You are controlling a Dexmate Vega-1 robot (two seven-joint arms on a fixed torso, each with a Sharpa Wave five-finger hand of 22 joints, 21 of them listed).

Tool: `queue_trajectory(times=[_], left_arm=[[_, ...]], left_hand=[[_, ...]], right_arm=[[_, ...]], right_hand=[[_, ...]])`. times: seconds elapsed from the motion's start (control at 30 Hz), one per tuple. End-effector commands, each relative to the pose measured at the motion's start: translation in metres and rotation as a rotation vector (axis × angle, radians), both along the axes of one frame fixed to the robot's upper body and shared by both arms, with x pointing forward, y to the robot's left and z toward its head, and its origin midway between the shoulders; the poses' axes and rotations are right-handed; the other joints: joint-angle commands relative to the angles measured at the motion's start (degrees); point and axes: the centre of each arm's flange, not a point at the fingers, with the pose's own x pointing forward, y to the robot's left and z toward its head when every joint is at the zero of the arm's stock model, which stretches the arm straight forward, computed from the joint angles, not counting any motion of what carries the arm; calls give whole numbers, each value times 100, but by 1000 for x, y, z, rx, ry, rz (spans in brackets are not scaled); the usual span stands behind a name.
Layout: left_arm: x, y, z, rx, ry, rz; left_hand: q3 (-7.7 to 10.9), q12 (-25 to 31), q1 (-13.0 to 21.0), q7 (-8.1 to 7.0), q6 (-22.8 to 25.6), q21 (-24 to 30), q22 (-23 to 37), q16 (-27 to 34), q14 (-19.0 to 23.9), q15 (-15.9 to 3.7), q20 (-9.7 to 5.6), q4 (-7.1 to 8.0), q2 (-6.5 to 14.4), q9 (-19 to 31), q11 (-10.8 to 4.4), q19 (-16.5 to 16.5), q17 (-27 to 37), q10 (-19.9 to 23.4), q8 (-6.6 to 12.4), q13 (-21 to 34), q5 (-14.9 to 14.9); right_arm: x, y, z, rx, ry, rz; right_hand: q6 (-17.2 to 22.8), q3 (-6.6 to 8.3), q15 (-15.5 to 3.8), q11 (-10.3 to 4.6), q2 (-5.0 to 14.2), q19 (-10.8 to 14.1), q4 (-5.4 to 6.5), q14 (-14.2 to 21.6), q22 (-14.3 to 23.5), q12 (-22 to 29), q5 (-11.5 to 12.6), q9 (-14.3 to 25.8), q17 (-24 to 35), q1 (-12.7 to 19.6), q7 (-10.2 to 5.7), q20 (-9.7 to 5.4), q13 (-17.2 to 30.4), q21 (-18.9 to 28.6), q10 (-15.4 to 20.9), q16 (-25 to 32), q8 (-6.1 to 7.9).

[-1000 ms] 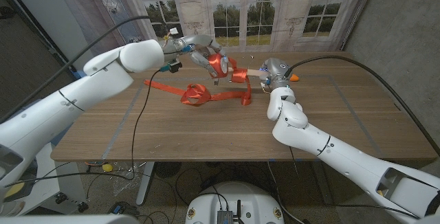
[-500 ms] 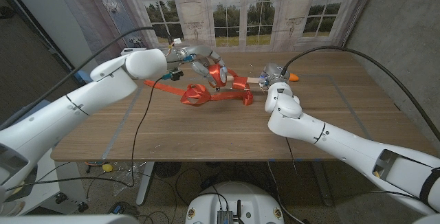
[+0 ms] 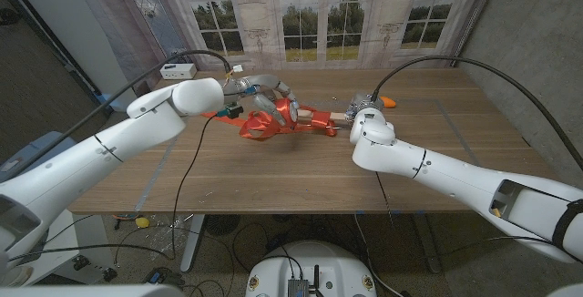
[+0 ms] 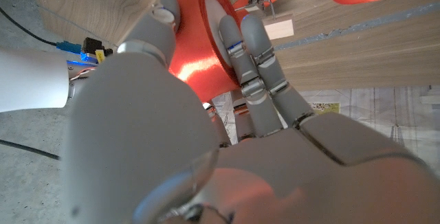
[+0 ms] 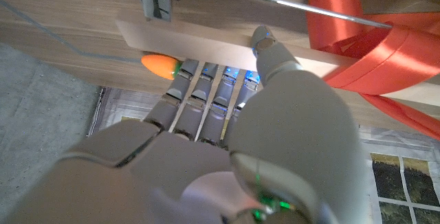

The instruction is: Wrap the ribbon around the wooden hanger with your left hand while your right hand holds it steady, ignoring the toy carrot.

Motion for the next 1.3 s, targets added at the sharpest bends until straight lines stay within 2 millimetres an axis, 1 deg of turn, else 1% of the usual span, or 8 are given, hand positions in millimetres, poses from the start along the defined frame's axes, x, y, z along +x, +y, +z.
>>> queue_trajectory(times=[0.03,0.33,0.43,0.53,0.67,0.8,1.0,1.3], left_arm=[[17,9,-30,-17,60,60],[25,6,-44,70,60,128],[28,4,-47,111,73,136],[30,3,-47,136,90,141],[32,1,-47,192,97,152],[31,0,-45,239,90,160],[29,2,-41,231,77,159],[24,17,-32,94,35,100]], left_hand=[[360,-14,1174,1051,1065,-11,6,17,277,-465,-602,368,1269,33,-303,-31,28,1498,-11,1996,-30],[369,-113,1260,1094,899,-241,-18,9,112,-365,-563,326,1278,104,-299,-436,137,1241,-63,2038,-89],[262,-531,1407,1051,476,-526,8,-99,-588,-245,-383,315,1108,48,-308,-1041,246,646,-342,1886,-107],[142,-1116,1176,1046,64,-657,26,-332,-2089,-73,-50,448,1263,-91,-245,-2067,317,113,-756,1571,-79],[-355,-1545,685,780,-1056,-846,15,-266,-3337,187,355,511,1150,-434,-211,-2804,455,-594,-1198,1143,-141],[-1042,-1600,90,519,-2436,-1229,-11,-376,-4374,458,518,648,878,-778,-290,-3463,332,-1443,-1233,827,-233],[-1680,-1587,-590,310,-3742,-2009,-6,-465,-5542,920,1101,872,834,-1268,-229,-4609,-42,-2312,-1186,371,-64],[-2144,-1560,-1436,288,-4970,-2664,10,-448,-6485,1041,896,1235,976,-1423,-116,-5245,-225,-3140,-1212,-3,-4]], right_arm=[[18,-2,-9,-6,116,-10],[25,-4,-11,4,165,-7],[26,-6,-10,20,170,7],[27,-8,-10,25,167,9],[26,-10,-9,29,158,8],[25,-13,-8,40,138,23],[23,-18,-6,66,92,42],[19,-21,-6,120,-59,124]], right_hand=[[291,42,-639,-33,232,-37,58,-23,-10,-95,-13,212,25,-20,121,-12,-4,-22,-154,22,62],[115,65,-502,15,242,-47,69,-182,-14,-319,-49,199,-51,-43,174,13,-59,-19,-535,-78,-5],[-360,-12,-423,80,245,-51,203,-236,-18,-453,-96,159,-79,-270,160,43,-104,-17,-713,-86,-233],[-985,-52,-356,170,240,-53,255,-313,-25,-686,-101,65,-126,-464,80,53,-168,-21,-1108,-91,-619],[-1681,-106,-297,138,147,-58,204,-586,-29,-939,-94,9,-167,-549,-80,70,-220,-30,-1556,-154,-1027],[-2371,-419,-202,128,-65,-150,320,-1005,-29,-1243,-58,-14,-152,-981,-60,131,-270,-85,-2070,-167,-1434],[-2753,-697,-52,175,-259,-240,460,-1414,-30,-1425,19,-9,-197,-1427,-2,177,-292,-150,-2378,-242,-1609],[-2910,-891,44,238,-363,-496,593,-1834,-38,-1544,96,-2,-285,-1807,31,245,-307,-297,-2579,-314,-1630]])
